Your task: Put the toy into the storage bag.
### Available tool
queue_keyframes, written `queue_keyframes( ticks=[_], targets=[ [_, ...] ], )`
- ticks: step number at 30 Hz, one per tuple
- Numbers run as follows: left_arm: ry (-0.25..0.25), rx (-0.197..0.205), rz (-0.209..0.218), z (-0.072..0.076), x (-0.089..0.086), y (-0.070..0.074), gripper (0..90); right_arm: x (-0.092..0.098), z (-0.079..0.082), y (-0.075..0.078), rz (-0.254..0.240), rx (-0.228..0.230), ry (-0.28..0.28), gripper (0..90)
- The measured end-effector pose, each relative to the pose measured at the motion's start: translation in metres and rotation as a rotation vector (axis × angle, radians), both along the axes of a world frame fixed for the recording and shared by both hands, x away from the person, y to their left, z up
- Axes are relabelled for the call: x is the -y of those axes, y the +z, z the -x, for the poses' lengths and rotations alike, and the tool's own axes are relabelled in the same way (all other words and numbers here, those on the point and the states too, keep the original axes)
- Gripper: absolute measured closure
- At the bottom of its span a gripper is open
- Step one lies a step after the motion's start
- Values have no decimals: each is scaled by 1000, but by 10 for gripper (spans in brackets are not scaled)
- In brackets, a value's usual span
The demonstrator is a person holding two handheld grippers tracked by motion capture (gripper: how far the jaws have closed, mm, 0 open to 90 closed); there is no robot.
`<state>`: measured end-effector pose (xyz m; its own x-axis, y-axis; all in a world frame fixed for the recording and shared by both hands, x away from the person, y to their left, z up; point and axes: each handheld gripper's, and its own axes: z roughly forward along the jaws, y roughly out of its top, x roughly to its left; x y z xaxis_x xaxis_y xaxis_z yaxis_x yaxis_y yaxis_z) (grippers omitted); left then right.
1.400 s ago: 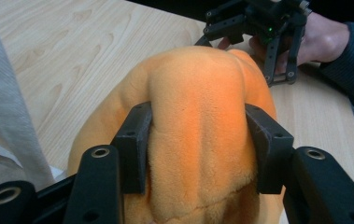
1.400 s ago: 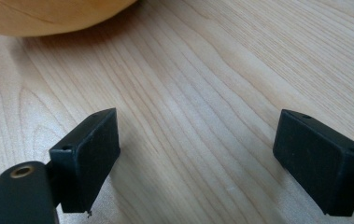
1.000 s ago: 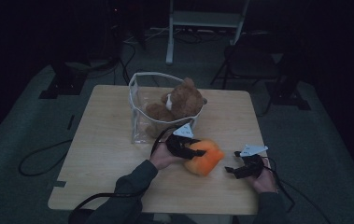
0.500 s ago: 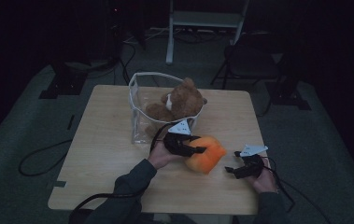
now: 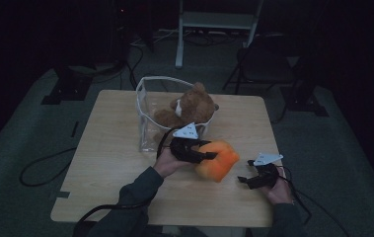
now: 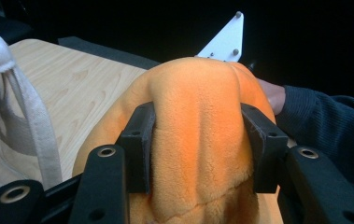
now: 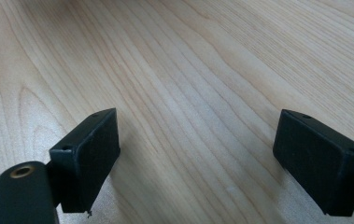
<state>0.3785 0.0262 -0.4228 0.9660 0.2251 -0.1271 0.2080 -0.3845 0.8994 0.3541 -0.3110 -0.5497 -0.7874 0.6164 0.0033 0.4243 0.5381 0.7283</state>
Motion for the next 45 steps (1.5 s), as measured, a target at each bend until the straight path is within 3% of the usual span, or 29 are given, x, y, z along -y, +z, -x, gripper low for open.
queue_keyframes(
  ticks=[45],
  targets=[
    [13, 46, 52, 2, -25, 42, 523, 0, 0, 0, 0, 0, -1, 139]
  ],
)
